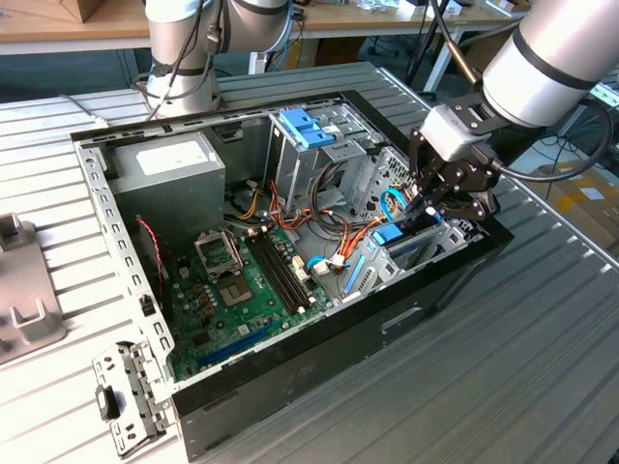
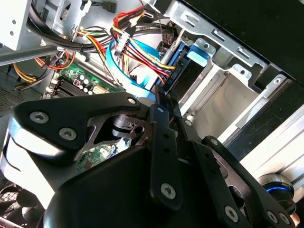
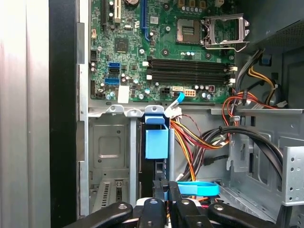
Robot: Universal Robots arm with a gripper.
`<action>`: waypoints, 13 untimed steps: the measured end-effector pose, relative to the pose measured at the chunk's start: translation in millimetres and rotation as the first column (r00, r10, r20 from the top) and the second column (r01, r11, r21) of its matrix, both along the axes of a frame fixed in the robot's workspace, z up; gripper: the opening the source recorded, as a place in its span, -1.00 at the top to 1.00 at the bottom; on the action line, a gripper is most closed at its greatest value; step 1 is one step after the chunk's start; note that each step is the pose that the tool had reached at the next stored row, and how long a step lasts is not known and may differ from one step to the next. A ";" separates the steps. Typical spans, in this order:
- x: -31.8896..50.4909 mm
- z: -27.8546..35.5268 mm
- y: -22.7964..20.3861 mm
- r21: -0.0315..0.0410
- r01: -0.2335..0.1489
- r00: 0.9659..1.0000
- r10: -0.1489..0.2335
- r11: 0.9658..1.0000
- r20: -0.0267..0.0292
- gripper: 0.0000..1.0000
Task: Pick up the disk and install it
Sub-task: 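Insert the second disk wire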
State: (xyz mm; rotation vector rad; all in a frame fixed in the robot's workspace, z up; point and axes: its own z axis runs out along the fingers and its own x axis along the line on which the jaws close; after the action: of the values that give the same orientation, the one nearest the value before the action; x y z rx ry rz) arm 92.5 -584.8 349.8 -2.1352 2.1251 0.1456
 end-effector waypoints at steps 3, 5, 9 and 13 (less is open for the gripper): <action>1.4 -1.4 -0.1 0.000 0.000 1.000 0.000 1.000 0.000 0.67; 1.5 -2.6 -0.8 0.000 0.000 1.000 0.000 1.000 0.000 0.67; 1.0 -4.0 -1.7 0.000 0.000 1.000 0.000 1.000 0.000 0.67; -5.1 -4.6 -2.4 0.001 0.000 1.000 0.000 1.000 0.000 0.67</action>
State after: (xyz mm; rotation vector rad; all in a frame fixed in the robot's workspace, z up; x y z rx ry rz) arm 87.3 -587.2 345.2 -2.1354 2.1243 0.1462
